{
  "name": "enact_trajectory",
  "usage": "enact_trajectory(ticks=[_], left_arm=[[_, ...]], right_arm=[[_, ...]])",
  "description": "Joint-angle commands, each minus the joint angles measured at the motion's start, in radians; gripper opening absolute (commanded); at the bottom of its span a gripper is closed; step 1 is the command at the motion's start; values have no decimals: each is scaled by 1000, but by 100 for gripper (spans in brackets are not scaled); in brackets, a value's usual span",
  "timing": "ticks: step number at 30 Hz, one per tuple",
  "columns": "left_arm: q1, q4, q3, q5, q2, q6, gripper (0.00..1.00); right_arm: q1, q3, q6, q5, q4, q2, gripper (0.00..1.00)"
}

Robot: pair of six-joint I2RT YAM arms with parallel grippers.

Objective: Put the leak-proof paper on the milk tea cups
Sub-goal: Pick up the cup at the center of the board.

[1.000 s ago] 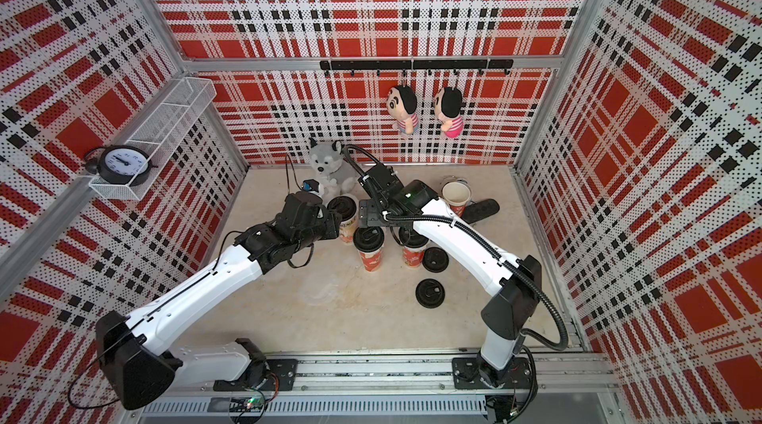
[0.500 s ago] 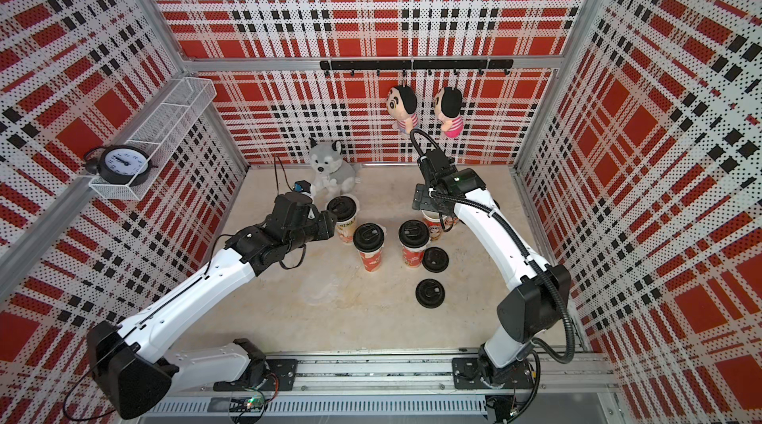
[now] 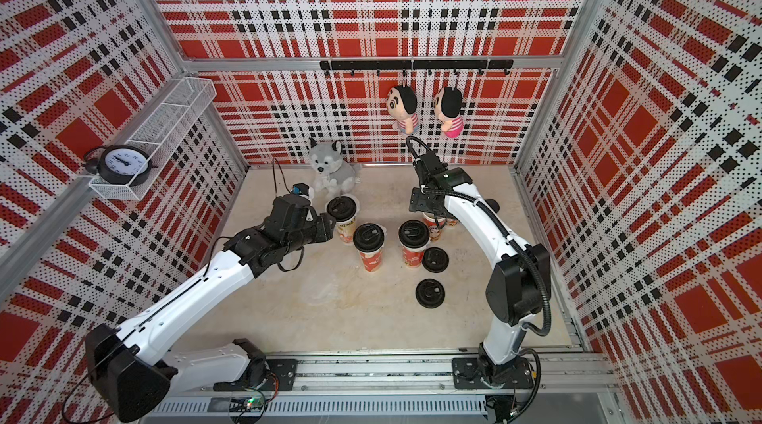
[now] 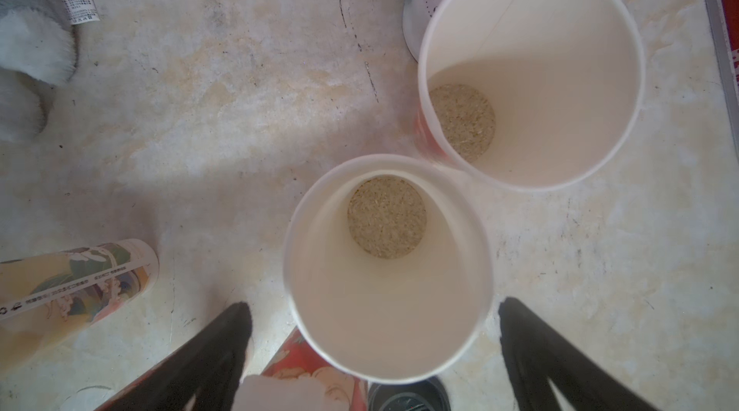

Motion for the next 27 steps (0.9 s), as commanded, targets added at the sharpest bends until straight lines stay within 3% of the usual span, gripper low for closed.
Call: enact_trajectory(ticks=[1,22,27], left_arm=[[10,1,-10,8,-21,13,56],[25,-1,-37,20,-29,16,56],[34,-1,-47,26,-31,22,56]], right_arm=[[-12,0,8,14,10,23,100],[-31,-18,31,38,68,101,100],[-36,-19,38,39,80,116,96]])
